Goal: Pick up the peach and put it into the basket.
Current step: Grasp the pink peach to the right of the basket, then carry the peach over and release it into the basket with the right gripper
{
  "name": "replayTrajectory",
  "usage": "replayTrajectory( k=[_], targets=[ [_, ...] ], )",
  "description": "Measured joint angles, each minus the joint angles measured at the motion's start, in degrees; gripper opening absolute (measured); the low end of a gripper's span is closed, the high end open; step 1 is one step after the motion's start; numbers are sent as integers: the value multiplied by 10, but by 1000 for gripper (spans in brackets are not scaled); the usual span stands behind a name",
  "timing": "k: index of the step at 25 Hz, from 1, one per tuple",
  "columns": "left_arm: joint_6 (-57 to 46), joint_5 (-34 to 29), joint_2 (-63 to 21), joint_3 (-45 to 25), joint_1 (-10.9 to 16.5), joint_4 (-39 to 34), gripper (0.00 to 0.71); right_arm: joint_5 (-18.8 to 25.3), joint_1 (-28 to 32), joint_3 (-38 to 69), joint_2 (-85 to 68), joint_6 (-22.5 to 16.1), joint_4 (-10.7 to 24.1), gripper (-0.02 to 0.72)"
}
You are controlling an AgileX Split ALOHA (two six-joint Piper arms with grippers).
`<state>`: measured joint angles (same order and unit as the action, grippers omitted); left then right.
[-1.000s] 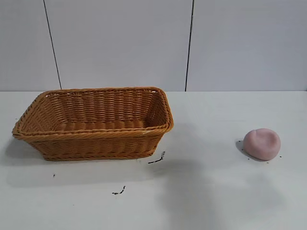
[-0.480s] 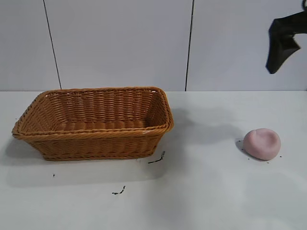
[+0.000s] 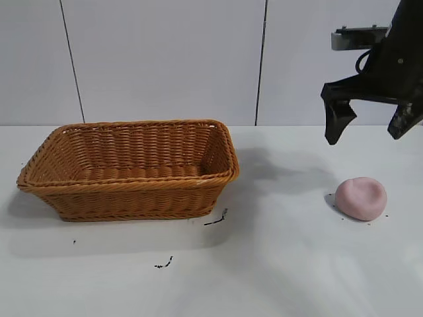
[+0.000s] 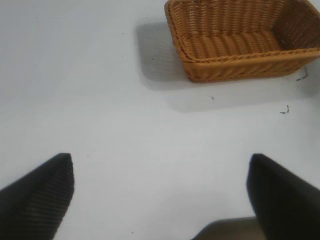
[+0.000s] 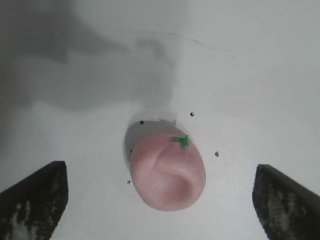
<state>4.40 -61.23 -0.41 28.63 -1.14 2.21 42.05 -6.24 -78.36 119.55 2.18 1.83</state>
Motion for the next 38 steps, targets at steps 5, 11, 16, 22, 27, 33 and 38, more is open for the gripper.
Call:
replayTrajectory(
  k=[5,11,16,22,27,33,38],
  targets=[
    [0,0,0,0,0,0,692,-1,0,0,32,0,0,689],
    [0,0,0,0,0,0,692,-12,0,0,33,0,0,582],
    [0,0,0,0,0,0,692,3,0,-1,27,0,1,105],
    [0,0,0,0,0,0,692,35,0,-29,-21,0,-2,34],
    [0,0,0,0,0,0,692,81,0,-115,-69,0,-23,34],
    [0,0,0,0,0,0,692,111,-34,-221,-61,0,-28,27],
    [0,0,0,0,0,0,692,113,-110,-314,-25,-2,-29,27]
  ],
)
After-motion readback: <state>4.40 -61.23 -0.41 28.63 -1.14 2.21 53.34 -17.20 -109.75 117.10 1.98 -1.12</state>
